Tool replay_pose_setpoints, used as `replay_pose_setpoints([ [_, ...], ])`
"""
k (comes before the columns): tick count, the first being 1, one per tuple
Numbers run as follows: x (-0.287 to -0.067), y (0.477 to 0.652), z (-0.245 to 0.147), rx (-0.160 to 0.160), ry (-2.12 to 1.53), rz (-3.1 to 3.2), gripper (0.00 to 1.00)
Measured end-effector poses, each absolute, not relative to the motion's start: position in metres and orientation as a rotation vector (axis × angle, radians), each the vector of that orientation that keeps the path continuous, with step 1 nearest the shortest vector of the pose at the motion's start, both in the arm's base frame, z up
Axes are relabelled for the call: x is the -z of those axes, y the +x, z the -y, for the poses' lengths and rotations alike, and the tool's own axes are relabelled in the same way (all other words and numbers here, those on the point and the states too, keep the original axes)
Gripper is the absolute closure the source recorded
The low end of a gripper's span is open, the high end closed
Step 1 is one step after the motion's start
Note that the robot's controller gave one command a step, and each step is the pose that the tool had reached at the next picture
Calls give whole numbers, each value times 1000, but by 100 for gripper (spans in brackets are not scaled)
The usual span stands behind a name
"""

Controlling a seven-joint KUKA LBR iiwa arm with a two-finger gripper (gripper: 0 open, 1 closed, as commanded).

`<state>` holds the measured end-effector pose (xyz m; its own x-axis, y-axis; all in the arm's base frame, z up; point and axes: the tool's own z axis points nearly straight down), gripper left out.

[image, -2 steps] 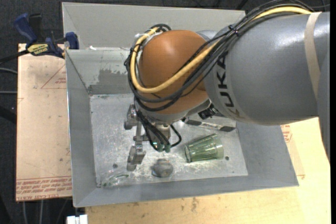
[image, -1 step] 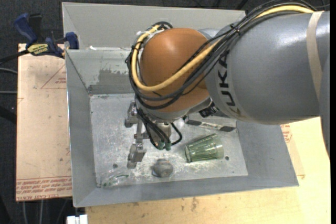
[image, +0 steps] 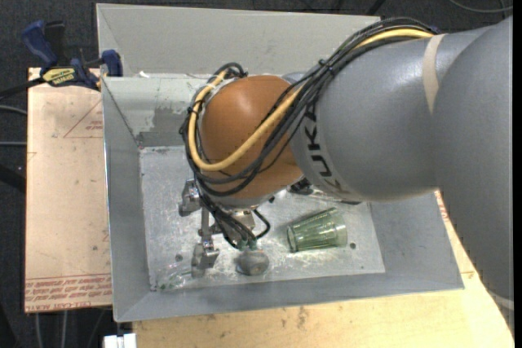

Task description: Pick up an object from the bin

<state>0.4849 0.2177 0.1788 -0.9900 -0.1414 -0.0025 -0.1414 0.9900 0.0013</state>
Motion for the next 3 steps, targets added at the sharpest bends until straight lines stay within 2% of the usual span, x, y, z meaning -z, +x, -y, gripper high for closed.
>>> replay_pose_setpoints([
  [1, -159, 482, -235, -2, -614, -3080, 0],
  [2, -126, 479, -229, -1, -790, -3044, 0],
  [3, -89, 487, -234, -2, -1159, -2891, 0],
])
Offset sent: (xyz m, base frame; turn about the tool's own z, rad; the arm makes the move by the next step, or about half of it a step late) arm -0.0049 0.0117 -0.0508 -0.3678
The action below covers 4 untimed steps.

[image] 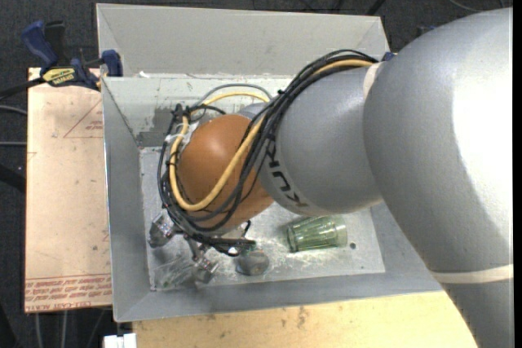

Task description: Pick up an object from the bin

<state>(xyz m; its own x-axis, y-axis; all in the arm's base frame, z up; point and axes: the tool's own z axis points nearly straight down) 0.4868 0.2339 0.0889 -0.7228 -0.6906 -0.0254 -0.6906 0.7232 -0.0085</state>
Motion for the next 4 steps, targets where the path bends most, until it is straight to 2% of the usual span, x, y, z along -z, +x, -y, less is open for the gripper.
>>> replay_pose_setpoints([
  [1, -79, 486, -168, -18, -1032, -2943, 100],
  [3, -82, 484, -168, -15, -1036, -2951, 100],
  [4, -97, 481, -165, -7, -1041, -2966, 100],
])
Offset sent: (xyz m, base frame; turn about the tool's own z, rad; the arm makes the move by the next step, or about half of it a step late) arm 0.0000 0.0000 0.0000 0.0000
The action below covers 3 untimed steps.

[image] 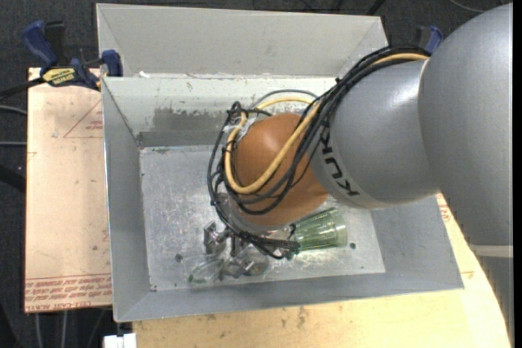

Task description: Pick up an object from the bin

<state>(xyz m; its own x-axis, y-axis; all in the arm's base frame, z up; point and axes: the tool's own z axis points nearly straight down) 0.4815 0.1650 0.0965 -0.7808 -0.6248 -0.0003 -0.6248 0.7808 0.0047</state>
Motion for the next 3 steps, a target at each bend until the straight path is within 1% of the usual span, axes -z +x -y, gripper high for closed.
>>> replay_pose_setpoints([
  [1, -118, 482, -164, 4, 1037, 2964, 100],
  [2, -132, 483, -164, 3, 1037, 2970, 100],
  [3, -138, 483, -164, 2, 1037, 2971, 100],
])
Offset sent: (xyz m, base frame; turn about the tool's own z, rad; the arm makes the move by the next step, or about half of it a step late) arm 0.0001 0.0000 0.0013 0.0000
